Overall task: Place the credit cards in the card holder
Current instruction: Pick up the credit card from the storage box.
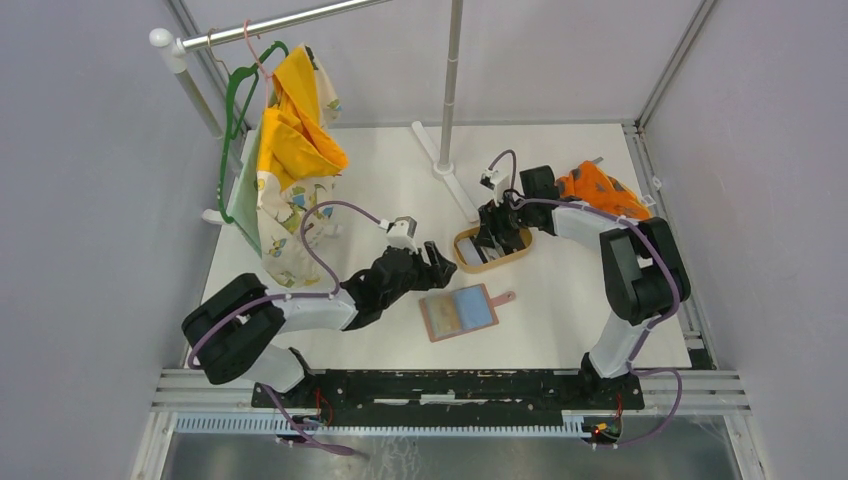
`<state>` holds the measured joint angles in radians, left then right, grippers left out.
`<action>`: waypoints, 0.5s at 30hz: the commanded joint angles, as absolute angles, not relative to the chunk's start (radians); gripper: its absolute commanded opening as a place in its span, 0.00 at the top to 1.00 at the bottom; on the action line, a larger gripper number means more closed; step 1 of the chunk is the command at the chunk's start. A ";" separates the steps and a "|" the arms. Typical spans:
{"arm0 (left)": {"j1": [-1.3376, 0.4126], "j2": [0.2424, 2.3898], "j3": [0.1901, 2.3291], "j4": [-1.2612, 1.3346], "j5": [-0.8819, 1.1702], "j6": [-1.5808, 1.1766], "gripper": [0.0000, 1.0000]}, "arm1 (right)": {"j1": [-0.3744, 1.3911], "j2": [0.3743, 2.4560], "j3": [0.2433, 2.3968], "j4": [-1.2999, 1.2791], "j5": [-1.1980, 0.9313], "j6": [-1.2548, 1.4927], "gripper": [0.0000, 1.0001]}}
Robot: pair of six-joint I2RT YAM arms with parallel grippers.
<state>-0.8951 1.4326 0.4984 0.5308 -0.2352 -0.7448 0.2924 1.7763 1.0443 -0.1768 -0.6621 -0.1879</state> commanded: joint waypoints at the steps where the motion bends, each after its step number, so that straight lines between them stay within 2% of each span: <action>1: -0.864 1.508 0.566 0.587 -0.199 -0.798 0.22 | 0.293 1.796 1.068 -0.123 -0.582 -0.126 0.36; 11: -0.857 1.650 0.692 0.525 -0.179 -0.788 0.30 | 0.291 1.831 1.054 -0.115 -0.567 -0.055 0.37; 15: -0.857 1.697 0.733 0.498 -0.165 -0.779 0.36 | 0.293 1.856 1.053 -0.117 -0.573 -0.027 0.37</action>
<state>-0.8597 1.6596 0.6750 0.5053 -0.1772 -0.7589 0.2924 1.8317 1.0443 -0.1440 -0.5713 -0.0731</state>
